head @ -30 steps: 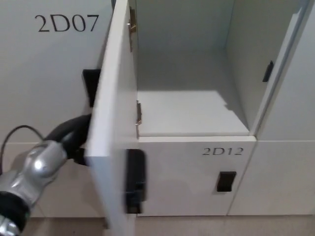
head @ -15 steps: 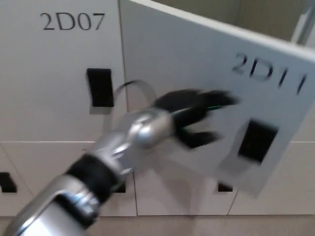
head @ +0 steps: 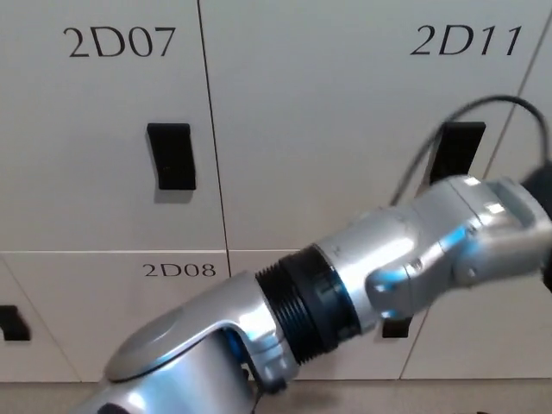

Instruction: The robot uses its left hand to push the door of an open cabinet towards the right and closes it

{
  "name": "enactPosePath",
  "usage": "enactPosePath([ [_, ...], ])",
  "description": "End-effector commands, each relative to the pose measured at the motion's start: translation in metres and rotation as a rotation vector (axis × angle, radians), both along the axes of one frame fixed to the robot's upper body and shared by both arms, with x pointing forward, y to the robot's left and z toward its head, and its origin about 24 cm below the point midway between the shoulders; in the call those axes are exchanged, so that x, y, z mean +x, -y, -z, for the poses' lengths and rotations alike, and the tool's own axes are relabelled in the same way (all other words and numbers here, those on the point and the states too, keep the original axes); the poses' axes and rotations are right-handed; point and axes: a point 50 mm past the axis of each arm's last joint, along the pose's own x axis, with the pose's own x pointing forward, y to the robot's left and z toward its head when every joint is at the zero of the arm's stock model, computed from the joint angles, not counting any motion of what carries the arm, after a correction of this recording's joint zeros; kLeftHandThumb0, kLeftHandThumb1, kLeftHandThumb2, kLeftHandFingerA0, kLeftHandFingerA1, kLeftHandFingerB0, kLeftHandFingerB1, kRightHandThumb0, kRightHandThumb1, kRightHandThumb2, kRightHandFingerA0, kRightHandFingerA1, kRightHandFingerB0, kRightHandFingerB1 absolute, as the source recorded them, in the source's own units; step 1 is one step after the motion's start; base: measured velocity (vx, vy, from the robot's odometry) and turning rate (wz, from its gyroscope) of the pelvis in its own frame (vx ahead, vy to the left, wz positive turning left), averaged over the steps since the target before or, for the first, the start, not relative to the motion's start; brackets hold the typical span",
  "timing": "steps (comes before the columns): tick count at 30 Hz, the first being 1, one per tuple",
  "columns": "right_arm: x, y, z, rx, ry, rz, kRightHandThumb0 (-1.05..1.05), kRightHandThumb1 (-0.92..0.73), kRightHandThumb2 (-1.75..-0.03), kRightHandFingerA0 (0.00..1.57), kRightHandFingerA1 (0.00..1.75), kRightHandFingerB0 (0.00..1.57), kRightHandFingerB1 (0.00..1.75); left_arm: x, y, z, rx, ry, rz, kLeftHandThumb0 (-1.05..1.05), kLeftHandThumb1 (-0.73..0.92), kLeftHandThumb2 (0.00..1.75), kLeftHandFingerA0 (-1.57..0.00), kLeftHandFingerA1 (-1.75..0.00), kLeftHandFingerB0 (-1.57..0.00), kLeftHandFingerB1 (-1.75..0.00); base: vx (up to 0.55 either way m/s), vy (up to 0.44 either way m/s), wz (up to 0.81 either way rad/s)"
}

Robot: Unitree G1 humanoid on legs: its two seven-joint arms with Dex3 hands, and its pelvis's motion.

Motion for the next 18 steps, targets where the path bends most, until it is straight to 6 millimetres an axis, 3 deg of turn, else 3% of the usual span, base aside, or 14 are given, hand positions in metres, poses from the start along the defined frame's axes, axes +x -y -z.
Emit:
enactPosePath([
  [1, -0.003, 0.013, -0.003, -0.020, 0.018, 0.033, -0.57, -0.90, -0.67, 0.22, 0.34, 0.21, 0.30, 0.007, -0.022, 0.028, 0.109, -0.047, -0.084, -0.80, 0.92, 0.73, -0.21, -0.32, -0.15, -0.27, 0.00, 0.000, 0.00],
  [2, -0.005, 0.014, -0.001, -0.028, -0.002, 0.023, -0.59, -0.91, -0.67, 0.25, 0.33, 0.21, 0.30, 0.022, -0.051, 0.046, 0.112, -0.092, -0.165, -0.73, 0.92, 0.70, -0.22, -0.32, -0.18, -0.27, 0.00, 0.000, 0.00],
  [5, -0.008, 0.014, 0.001, -0.034, -0.032, 0.026, -0.59, -0.92, -0.68, 0.23, 0.34, 0.21, 0.30, 0.037, -0.098, 0.071, 0.154, -0.148, -0.292, -0.74, 0.92, 0.72, -0.20, -0.32, -0.15, -0.27, 0.00, 0.000, 0.00],
  [6, -0.011, 0.015, 0.002, -0.043, -0.034, 0.015, -0.57, -0.92, -0.68, 0.25, 0.33, 0.22, 0.30, 0.045, -0.134, 0.087, 0.168, -0.206, -0.396, -0.73, 0.92, 0.74, -0.23, -0.33, -0.16, -0.28, 0.00, 0.000, 0.00],
  [7, -0.012, 0.015, 0.002, -0.045, -0.034, 0.012, -0.57, -0.92, -0.68, 0.25, 0.33, 0.22, 0.30, 0.047, -0.143, 0.091, 0.171, -0.220, -0.422, -0.73, 0.92, 0.74, -0.23, -0.33, -0.16, -0.28, 0.00, 0.000, 0.00],
  [8, -0.012, 0.014, 0.003, -0.048, -0.034, 0.006, -0.57, -0.92, -0.67, 0.26, 0.34, 0.22, 0.31, 0.050, -0.167, 0.102, 0.166, -0.259, -0.494, -0.74, 0.80, 1.04, -0.19, -0.44, -0.14, -0.40, 0.00, 0.000, 0.00],
  [9, -0.012, 0.012, 0.003, -0.049, -0.034, 0.002, -0.57, -0.92, -0.67, 0.26, 0.34, 0.22, 0.31, 0.052, -0.181, 0.109, 0.161, -0.281, -0.538, -0.74, 0.80, 1.04, -0.19, -0.44, -0.14, -0.40, 0.00, 0.000, 0.00],
  [10, -0.010, 0.010, 0.003, -0.046, -0.029, -0.006, -0.58, -0.90, -0.67, 0.26, 0.33, 0.21, 0.29, 0.055, -0.228, 0.130, 0.156, -0.382, -0.685, -0.73, 0.92, 0.76, -0.25, -0.34, -0.16, -0.29, 0.00, 0.000, 0.00],
  [11, -0.010, 0.009, 0.002, -0.045, -0.027, -0.007, -0.58, -0.90, -0.67, 0.26, 0.33, 0.21, 0.29, 0.054, -0.238, 0.134, 0.156, -0.404, -0.714, -0.73, 0.92, 0.76, -0.25, -0.34, -0.16, -0.29, 0.00, 0.000, 0.00],
  [12, -0.011, 0.008, 0.003, -0.041, -0.025, -0.011, -0.57, -0.90, -0.66, 0.26, 0.33, 0.21, 0.30, 0.052, -0.250, 0.139, 0.151, -0.427, -0.744, -0.76, 0.83, 1.05, -0.19, -0.43, -0.13, -0.40, 0.00, 0.000, 0.00],
  [13, -0.012, 0.007, 0.003, -0.038, -0.023, -0.016, -0.57, -0.90, -0.66, 0.26, 0.33, 0.21, 0.30, 0.050, -0.260, 0.143, 0.146, -0.442, -0.762, -0.76, 0.83, 1.05, -0.19, -0.43, -0.13, -0.40, 0.00, 0.000, 0.00],
  [14, -0.011, 0.007, 0.002, -0.041, -0.021, -0.025, -0.58, -0.90, -0.67, 0.25, 0.33, 0.21, 0.30, 0.046, -0.280, 0.153, 0.125, -0.478, -0.830, -0.72, 0.92, 0.71, -0.28, -0.33, -0.20, -0.29, 0.00, 0.000, 0.00],
  [18, -0.008, 0.006, 0.002, -0.052, -0.021, -0.044, -0.57, -0.91, -0.67, 0.24, 0.33, 0.21, 0.30, 0.020, -0.354, 0.192, 0.050, -0.584, -1.092, -0.73, 0.92, 0.71, -0.29, -0.32, -0.21, -0.29, 0.00, 0.000, 0.00],
])
